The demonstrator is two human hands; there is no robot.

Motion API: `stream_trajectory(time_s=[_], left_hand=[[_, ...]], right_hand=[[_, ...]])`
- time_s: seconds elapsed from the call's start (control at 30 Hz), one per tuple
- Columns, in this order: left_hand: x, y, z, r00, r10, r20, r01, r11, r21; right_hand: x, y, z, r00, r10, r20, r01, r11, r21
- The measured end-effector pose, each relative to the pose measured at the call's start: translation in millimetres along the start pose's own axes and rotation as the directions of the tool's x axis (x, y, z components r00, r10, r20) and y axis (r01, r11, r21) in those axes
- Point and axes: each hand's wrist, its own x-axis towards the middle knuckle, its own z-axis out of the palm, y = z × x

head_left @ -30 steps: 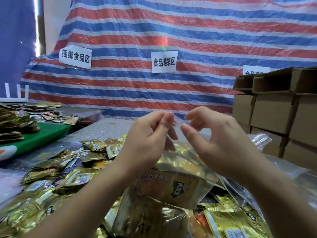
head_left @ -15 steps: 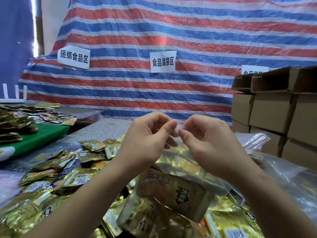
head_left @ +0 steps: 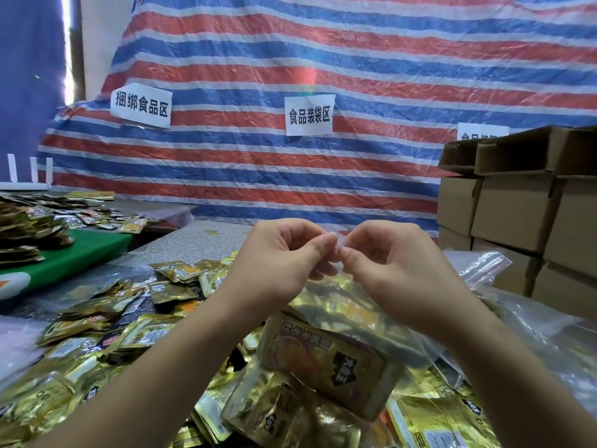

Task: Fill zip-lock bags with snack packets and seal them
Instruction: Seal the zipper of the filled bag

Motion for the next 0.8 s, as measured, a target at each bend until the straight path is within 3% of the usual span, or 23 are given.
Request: stream_trajectory(time_s=[0.37, 0.8], left_hand=[[-4.4, 1.4, 4.5, 0.996, 0.083, -0.023, -0.081, 0.993, 0.084], [-2.6, 5.2, 0.1, 0.999, -0.038, 0.031, 0.038, 0.999, 0.017]], right_hand=[[-3.2, -5.7, 2.4, 0.999, -0.017, -0.048, 0.014, 0.998, -0.06], [-1.8, -4.6, 3.0, 0.998, 0.04, -0.053, -0.039, 0.999, 0.017]])
